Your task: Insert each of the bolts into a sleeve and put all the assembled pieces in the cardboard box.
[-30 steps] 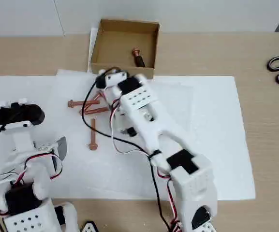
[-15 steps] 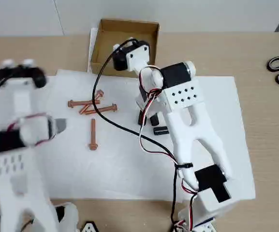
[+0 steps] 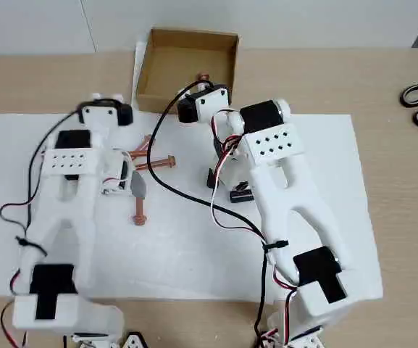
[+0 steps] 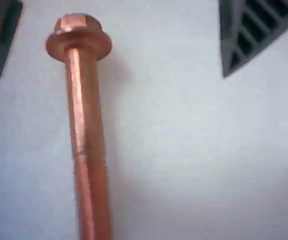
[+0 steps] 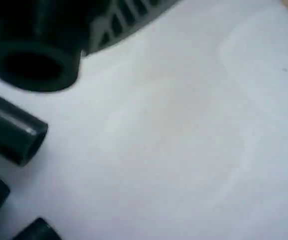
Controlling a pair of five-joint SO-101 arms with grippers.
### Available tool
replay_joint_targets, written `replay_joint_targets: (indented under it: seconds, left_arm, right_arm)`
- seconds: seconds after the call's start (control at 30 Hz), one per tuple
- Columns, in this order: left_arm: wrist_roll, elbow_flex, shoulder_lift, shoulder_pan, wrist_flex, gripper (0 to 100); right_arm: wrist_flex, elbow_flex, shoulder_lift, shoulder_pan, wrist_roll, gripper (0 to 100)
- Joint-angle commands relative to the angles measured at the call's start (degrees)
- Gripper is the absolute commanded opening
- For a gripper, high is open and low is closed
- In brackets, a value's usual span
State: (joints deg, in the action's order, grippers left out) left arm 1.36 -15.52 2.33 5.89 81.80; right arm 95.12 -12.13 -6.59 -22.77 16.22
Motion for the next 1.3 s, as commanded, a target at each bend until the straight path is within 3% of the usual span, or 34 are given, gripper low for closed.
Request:
replay_joint_targets:
  seconds: [0.0, 0.37, 0.6, 0.7, 0.93, 1.1, 1.27]
  left_arm:
    - [0.97, 2.59, 2.20, -0.35, -0.44, 26]
    - [-1.67, 2.59, 10.46, -0.53, -7.12, 13]
    - [-1.67, 2.51, 11.78, -5.10, -6.68, 10]
    - [-1.58, 2.59, 11.60, -6.15, -6.59, 2]
    - [-0.88, 4.79, 11.16, -6.42, -0.44, 0]
    - [5.36, 9.71, 2.90, -6.33, 8.53, 0]
    - [13.63, 9.98, -9.23, -5.98, 11.34, 0]
  right_arm:
    - [0.57, -0.26, 3.47, 0.22, 0.44, 0.4]
    - [0.57, -0.26, 3.47, 0.13, 0.44, 0.4]
    - [0.57, -0.26, 3.47, 0.13, 0.44, 0.4]
    - [0.57, -0.26, 3.47, 0.22, 0.44, 0.4]
    - [0.57, -0.26, 3.47, 0.48, 0.62, 0.4]
    - [0.48, -0.44, 3.47, 0.57, 0.70, 0.4]
    - [0.48, -0.53, 7.52, 3.74, 0.62, 0.4]
